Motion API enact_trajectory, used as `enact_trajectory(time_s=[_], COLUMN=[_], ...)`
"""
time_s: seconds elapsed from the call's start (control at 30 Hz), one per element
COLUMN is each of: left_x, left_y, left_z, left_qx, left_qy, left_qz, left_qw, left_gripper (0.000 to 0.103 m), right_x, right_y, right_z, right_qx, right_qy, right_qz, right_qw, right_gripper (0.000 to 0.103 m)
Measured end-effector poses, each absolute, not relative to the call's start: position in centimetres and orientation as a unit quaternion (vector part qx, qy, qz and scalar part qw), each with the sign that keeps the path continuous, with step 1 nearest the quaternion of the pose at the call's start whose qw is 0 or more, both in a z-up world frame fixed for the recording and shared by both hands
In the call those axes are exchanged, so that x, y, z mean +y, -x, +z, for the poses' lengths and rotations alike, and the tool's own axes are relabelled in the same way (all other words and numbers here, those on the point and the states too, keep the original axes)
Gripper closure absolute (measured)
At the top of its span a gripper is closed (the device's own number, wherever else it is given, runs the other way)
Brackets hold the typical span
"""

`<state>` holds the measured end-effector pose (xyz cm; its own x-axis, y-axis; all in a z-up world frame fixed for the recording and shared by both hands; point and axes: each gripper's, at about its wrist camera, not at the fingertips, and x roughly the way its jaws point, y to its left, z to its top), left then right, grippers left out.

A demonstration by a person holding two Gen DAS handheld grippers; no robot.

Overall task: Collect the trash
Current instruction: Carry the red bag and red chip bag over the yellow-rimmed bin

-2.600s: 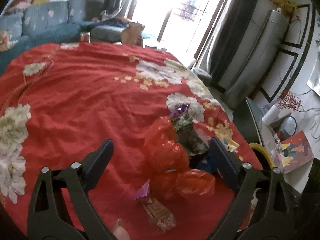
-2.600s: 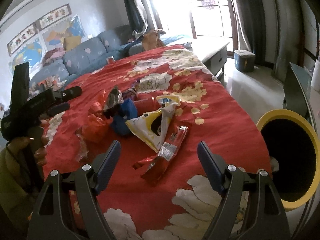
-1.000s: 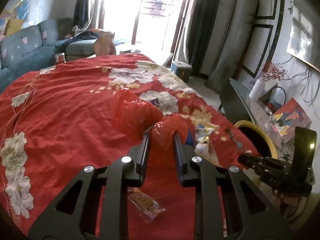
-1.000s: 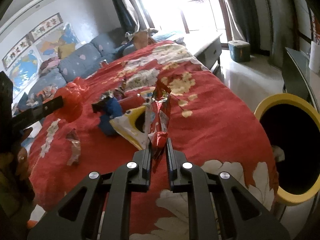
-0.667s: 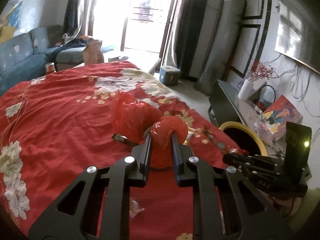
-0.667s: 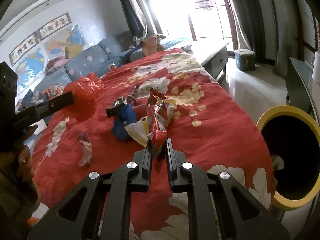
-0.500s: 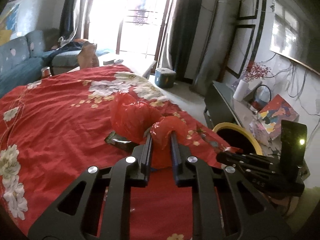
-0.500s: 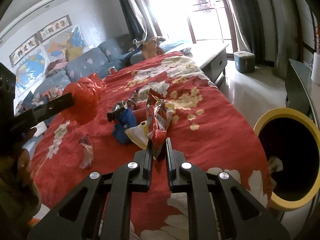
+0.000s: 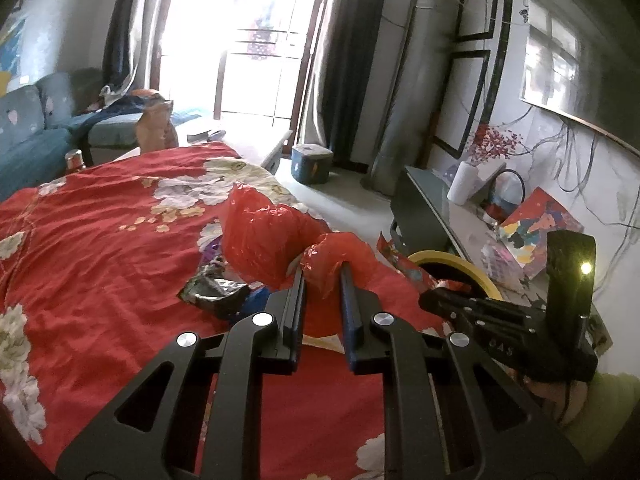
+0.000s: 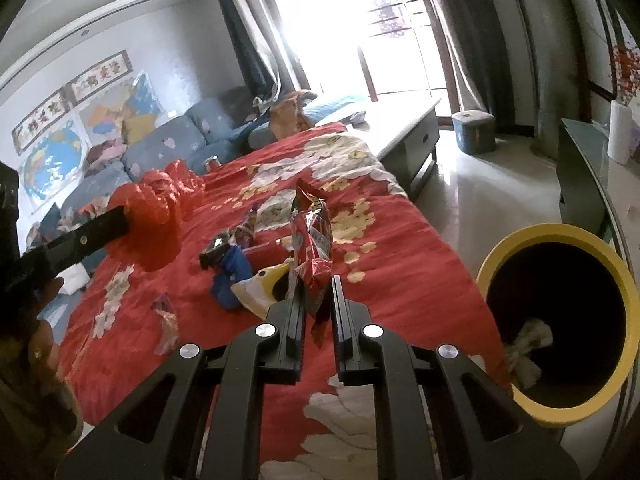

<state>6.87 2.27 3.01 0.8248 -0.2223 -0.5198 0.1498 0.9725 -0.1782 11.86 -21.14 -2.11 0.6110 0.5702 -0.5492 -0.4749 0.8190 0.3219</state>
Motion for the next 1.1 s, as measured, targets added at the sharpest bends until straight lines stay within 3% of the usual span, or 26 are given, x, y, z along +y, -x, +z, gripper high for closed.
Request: enact_trajectory(time_s=[1.1], left_x=[-7.0], left_y=[-9.9], left_z=[2.6], left_qx=[0.290], left_qy=[0.008], left_qz=[-0.180], left_qw=[0.940], left_gripper=[0.092], right_x=[-29.7], right_y=[-14.6], right_z=[-2.5], right_qx=[0.315], right_qy=[-0.135], right_qz=[0.200], right_qw=[0.918], right_gripper=[0.092])
